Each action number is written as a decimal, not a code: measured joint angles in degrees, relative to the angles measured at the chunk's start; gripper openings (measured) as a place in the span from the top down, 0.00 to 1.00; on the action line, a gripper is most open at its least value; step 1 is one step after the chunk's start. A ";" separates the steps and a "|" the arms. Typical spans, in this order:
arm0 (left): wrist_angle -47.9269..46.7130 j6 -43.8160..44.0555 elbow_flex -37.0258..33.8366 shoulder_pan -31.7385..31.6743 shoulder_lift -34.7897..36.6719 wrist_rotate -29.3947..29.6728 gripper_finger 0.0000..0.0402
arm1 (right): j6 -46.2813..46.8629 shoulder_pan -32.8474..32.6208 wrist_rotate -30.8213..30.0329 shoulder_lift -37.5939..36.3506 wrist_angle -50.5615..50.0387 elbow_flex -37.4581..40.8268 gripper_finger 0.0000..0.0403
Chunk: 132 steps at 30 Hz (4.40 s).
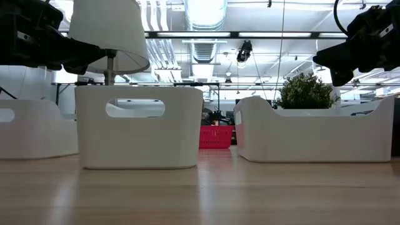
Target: Stack baskets by color
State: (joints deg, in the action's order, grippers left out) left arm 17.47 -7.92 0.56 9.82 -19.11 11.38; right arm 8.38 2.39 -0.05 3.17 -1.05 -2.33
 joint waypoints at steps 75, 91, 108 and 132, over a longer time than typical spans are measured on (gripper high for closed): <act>39.71 22.28 0.00 -0.04 -0.17 5.81 0.75 | 2.41 0.02 -0.02 -0.01 1.84 0.00 0.83; 41.21 27.17 2.68 -0.02 -5.86 16.44 0.75 | -12.60 0.02 0.68 -0.06 16.62 0.00 0.83; 12.15 51.33 38.44 0.68 -40.13 16.79 0.75 | -12.79 0.02 3.51 -0.06 19.33 0.00 0.83; -63.35 92.04 89.01 1.68 -82.25 -2.72 0.75 | -11.47 0.00 3.41 -0.01 16.74 0.00 0.83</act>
State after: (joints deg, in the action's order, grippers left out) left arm -45.87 84.12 89.56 11.51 -101.36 8.66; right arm -3.09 2.40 3.36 3.16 15.69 -2.33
